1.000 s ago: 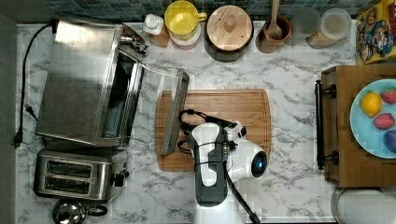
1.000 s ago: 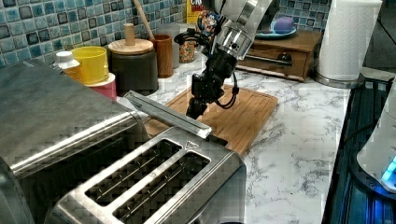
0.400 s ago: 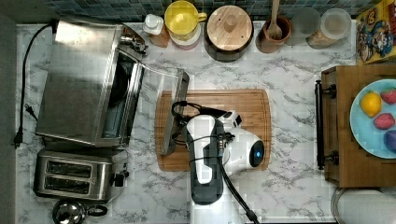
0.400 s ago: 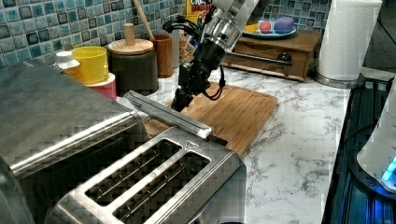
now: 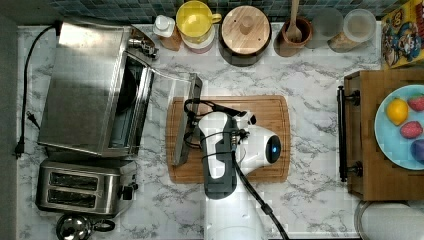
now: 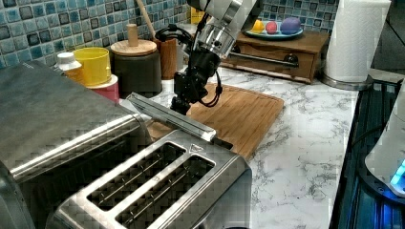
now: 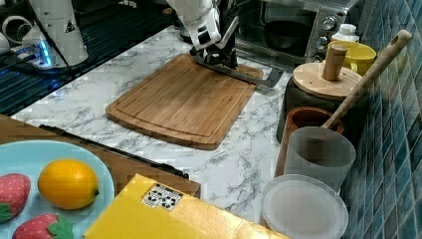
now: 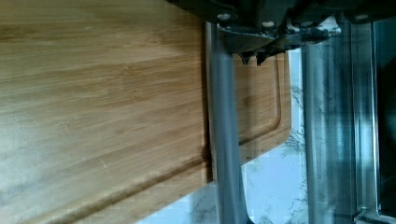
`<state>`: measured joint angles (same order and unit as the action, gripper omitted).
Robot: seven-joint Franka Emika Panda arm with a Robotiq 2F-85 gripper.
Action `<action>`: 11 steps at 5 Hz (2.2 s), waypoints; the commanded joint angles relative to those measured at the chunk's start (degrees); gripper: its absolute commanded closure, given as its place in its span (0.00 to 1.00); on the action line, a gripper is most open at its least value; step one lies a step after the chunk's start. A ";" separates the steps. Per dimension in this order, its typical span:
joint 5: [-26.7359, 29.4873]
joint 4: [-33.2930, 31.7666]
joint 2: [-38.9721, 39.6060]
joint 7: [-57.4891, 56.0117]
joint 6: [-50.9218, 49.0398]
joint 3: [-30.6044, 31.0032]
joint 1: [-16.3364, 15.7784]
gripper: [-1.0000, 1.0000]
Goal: Close the oven.
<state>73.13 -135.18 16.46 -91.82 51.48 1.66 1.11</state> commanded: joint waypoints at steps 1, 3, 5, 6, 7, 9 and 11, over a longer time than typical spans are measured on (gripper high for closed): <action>-0.57 8.30 -1.13 2.83 -7.24 1.18 0.55 1.00; -1.01 6.76 -9.49 3.50 -7.39 2.43 -2.16 1.00; -11.53 8.73 -12.83 13.43 -4.43 5.06 -7.66 1.00; -17.49 8.40 -13.74 18.92 2.01 7.62 -9.74 1.00; -24.86 9.97 -13.48 26.33 2.36 6.94 -12.82 1.00; -51.13 12.42 -12.27 54.12 5.91 9.77 -14.58 1.00; -66.03 20.85 -9.75 71.55 -3.28 12.39 -14.03 1.00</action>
<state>6.16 -123.88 5.27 -22.63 52.15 10.18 -9.73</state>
